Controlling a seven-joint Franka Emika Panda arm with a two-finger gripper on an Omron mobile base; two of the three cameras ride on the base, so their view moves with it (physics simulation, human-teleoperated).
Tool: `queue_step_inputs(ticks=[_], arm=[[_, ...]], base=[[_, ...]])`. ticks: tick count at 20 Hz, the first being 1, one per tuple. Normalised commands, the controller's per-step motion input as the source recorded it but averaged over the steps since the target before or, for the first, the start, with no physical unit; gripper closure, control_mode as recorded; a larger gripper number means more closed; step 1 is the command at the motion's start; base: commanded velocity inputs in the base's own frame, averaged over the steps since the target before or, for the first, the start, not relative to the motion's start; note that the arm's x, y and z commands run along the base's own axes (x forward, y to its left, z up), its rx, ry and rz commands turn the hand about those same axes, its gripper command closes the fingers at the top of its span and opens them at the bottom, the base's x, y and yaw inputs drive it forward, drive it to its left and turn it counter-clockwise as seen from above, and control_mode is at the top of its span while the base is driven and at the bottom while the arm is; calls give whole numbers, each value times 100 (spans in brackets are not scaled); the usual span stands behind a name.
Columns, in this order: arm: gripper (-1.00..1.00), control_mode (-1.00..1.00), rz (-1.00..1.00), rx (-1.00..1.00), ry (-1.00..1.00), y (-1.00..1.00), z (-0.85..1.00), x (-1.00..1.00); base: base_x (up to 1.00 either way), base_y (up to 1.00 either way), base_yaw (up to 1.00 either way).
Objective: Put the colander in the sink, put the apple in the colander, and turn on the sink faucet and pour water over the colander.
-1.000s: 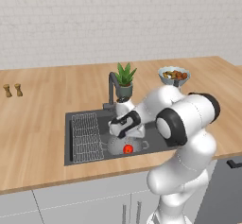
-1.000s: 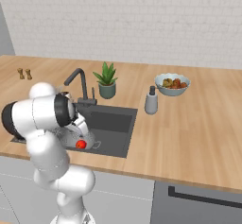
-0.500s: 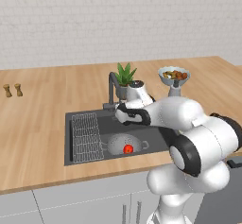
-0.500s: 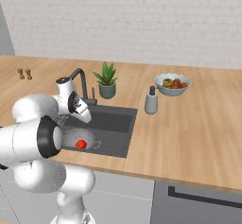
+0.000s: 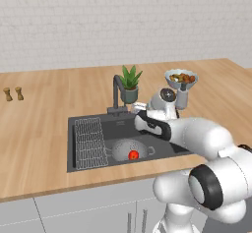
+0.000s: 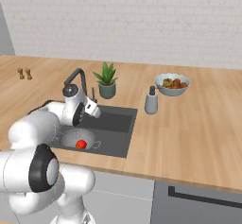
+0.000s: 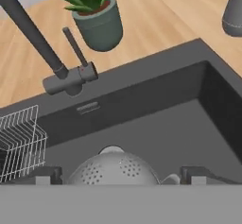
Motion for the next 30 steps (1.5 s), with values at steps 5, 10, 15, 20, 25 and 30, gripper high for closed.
queue_step_inputs(ticks=[5, 10, 15, 20, 25, 30], arm=[[-100, -100, 31, 15, -52, -21, 14, 0], [-100, -100, 19, 1, -44, -1, 21, 0], [-100, -100, -6, 0, -27, 10, 25, 2], [-100, -100, -16, -1, -20, 17, 10, 21], [-100, -100, -11, 0, -1, 3, 5, 31], [-100, -100, -9, -1, -1, 15, 3, 37]], base=[[0, 0, 0], [0, 0, 0], [0, 0, 0], [0, 0, 0], [0, 0, 0], [0, 0, 0]])
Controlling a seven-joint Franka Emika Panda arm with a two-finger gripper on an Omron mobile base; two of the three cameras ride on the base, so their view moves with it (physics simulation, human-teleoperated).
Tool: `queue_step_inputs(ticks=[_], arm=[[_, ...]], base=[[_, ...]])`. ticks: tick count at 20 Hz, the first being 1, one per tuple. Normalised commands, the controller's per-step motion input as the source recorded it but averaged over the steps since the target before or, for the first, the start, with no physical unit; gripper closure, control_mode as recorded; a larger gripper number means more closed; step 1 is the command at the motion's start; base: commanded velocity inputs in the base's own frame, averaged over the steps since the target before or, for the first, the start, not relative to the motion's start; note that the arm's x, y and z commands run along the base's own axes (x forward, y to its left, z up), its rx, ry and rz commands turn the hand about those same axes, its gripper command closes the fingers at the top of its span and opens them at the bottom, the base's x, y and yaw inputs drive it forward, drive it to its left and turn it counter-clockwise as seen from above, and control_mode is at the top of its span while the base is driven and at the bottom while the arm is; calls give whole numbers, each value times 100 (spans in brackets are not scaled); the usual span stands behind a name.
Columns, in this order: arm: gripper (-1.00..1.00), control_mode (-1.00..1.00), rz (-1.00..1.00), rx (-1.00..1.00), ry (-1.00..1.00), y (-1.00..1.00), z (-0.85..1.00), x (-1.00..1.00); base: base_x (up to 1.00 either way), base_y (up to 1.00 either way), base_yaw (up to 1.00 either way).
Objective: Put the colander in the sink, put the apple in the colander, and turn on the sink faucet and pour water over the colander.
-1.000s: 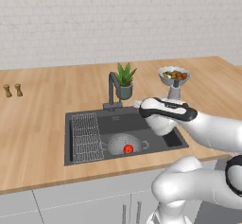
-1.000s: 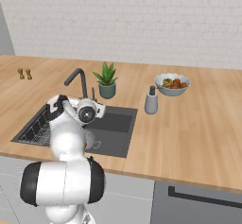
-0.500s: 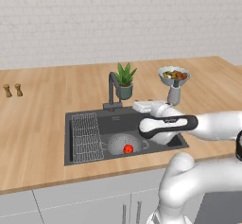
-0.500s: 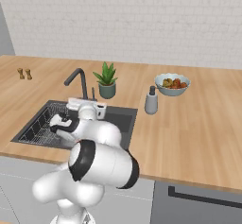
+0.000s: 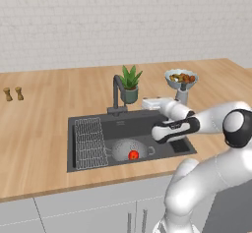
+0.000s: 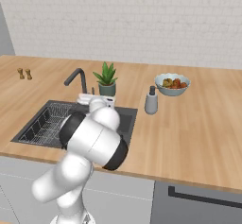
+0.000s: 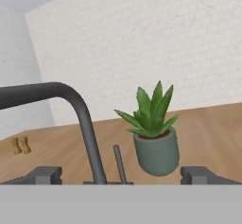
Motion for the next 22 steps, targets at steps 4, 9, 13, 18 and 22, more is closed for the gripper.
queue_step_inputs(ticks=[4, 9, 13, 18, 22], arm=[[-100, -100, -11, -1, -1, 26, 0, 28], [-100, -100, -7, -2, -5, 28, -5, 18], [-100, -100, 0, -1, -11, 9, -18, 10], [-100, -100, 0, -3, -11, 26, -31, 1], [-100, -100, 0, -1, -9, 26, -34, 0]], base=[[0, 0, 0], [0, 0, 0], [0, 0, 0], [0, 0, 0], [0, 0, 0]])
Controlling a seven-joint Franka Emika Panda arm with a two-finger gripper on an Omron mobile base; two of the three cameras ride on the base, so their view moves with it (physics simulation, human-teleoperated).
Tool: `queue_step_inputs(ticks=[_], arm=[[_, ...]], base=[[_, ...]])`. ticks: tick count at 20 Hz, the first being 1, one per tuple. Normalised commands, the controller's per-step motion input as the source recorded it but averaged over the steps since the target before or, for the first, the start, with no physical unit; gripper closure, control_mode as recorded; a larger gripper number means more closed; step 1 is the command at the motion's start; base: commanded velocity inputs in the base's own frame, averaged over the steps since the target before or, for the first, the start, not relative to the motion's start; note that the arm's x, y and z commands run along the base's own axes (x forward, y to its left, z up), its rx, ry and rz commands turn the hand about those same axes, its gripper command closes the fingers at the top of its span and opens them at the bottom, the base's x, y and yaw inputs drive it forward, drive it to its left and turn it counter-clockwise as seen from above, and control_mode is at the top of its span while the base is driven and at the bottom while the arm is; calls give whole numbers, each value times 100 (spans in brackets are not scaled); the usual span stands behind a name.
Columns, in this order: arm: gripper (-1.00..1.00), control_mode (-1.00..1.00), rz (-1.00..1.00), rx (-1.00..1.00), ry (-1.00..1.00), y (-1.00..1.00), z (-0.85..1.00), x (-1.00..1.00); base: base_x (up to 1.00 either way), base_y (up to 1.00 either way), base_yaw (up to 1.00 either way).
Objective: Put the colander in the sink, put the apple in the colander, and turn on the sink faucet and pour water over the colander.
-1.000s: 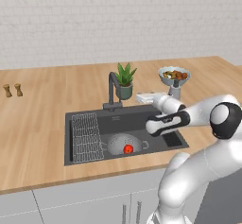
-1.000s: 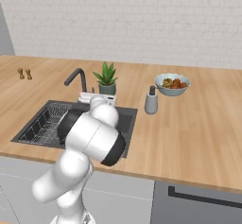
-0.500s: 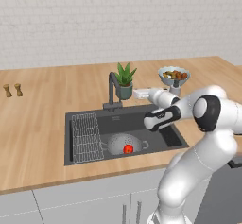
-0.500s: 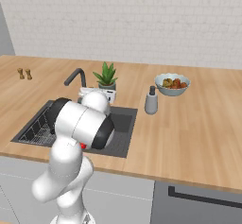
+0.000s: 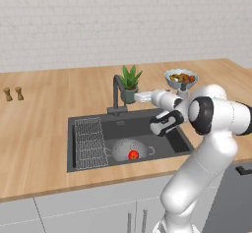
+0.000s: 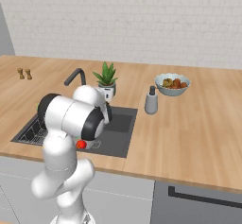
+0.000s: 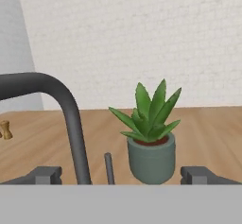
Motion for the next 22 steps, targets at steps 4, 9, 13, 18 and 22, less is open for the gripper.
queue_step_inputs(ticks=[4, 9, 13, 18, 22], arm=[[-100, -100, 0, 0, -7, 18, -26, 8], [-100, -100, 0, 0, -3, 17, -22, 3], [-100, -100, 0, 0, -2, 13, -15, 0], [-100, -100, 0, 0, -2, 0, -6, 0], [-100, -100, 0, 0, -1, 2, -1, 2]], base=[[0, 0, 0], [0, 0, 0], [0, 0, 0], [0, 0, 0], [0, 0, 0]])
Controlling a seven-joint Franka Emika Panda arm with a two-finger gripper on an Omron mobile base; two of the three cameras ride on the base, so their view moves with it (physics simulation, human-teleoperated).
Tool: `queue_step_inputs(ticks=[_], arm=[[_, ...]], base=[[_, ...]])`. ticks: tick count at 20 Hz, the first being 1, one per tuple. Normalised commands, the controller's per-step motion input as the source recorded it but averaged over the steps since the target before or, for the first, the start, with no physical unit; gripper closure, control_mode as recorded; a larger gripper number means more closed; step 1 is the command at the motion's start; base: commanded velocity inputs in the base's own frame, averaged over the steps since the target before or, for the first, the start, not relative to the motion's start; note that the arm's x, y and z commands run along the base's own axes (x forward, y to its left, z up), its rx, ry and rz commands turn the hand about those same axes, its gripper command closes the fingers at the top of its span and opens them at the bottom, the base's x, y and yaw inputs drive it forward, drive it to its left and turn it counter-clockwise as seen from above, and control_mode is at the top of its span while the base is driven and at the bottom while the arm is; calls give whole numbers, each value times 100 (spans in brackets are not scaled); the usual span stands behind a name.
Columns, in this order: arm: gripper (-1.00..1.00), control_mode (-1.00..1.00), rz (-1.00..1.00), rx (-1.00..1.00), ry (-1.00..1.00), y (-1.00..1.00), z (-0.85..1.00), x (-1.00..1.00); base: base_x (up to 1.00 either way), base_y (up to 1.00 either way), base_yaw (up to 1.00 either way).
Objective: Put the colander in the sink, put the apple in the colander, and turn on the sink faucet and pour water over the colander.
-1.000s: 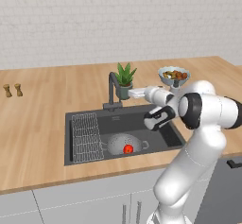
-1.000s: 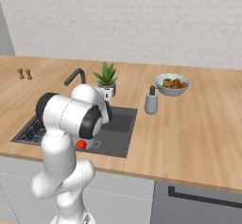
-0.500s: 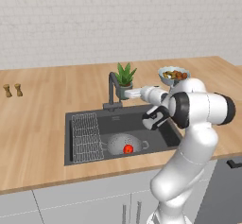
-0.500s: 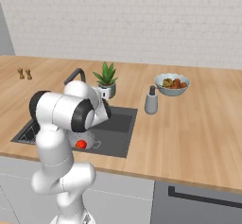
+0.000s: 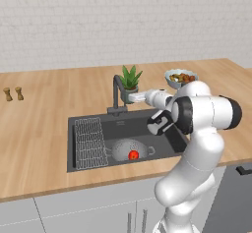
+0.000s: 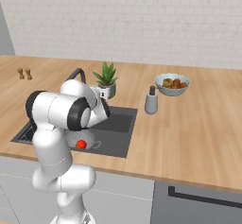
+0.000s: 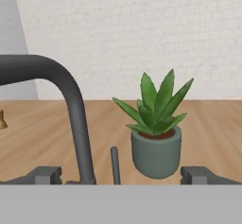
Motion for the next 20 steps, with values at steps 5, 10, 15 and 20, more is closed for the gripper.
queue_step_inputs(ticks=[5, 10, 15, 20], arm=[[-100, -100, 0, 0, -2, 11, -2, 5], [-100, -100, 0, 0, -1, 4, -5, 11], [-100, -100, 0, 0, -1, 0, -23, 1], [-100, -100, 0, 0, -3, 0, -16, 26]], base=[[0, 0, 0], [0, 0, 0], [0, 0, 0], [0, 0, 0]])
